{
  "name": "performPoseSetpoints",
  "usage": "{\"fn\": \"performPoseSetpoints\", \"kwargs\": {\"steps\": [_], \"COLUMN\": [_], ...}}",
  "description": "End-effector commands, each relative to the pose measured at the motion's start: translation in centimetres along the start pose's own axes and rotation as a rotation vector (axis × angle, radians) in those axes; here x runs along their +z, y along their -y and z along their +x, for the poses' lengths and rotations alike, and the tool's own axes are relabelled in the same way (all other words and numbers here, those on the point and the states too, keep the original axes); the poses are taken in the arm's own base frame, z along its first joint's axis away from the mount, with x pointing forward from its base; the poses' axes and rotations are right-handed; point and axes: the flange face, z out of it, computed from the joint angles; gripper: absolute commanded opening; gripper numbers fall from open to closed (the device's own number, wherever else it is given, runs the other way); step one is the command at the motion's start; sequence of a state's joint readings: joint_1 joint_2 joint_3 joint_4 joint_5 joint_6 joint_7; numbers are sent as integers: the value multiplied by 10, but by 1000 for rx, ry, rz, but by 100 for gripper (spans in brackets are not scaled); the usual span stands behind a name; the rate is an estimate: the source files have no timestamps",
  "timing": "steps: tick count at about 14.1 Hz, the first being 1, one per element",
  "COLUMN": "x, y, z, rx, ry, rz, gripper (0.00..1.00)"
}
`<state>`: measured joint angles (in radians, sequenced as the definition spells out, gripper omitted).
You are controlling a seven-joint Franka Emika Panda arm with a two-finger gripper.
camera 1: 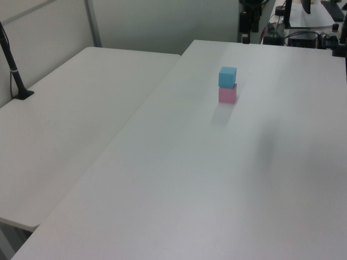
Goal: Put blue cube on pink cube
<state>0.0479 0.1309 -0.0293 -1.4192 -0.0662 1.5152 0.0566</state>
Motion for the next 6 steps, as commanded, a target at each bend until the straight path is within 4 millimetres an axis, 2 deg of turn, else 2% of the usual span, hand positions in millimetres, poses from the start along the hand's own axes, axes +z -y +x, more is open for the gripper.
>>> {"fn": "performPoseSetpoints", "kwargs": {"steps": [1, 2, 6], "x": [-15, -16, -20], "y": [2, 7, 3], "z": [-29, -30, -31], "rx": [5, -5, -10], "ry": [21, 20, 6], "rz": [-2, -2, 0], "gripper": [100, 100, 100]}}
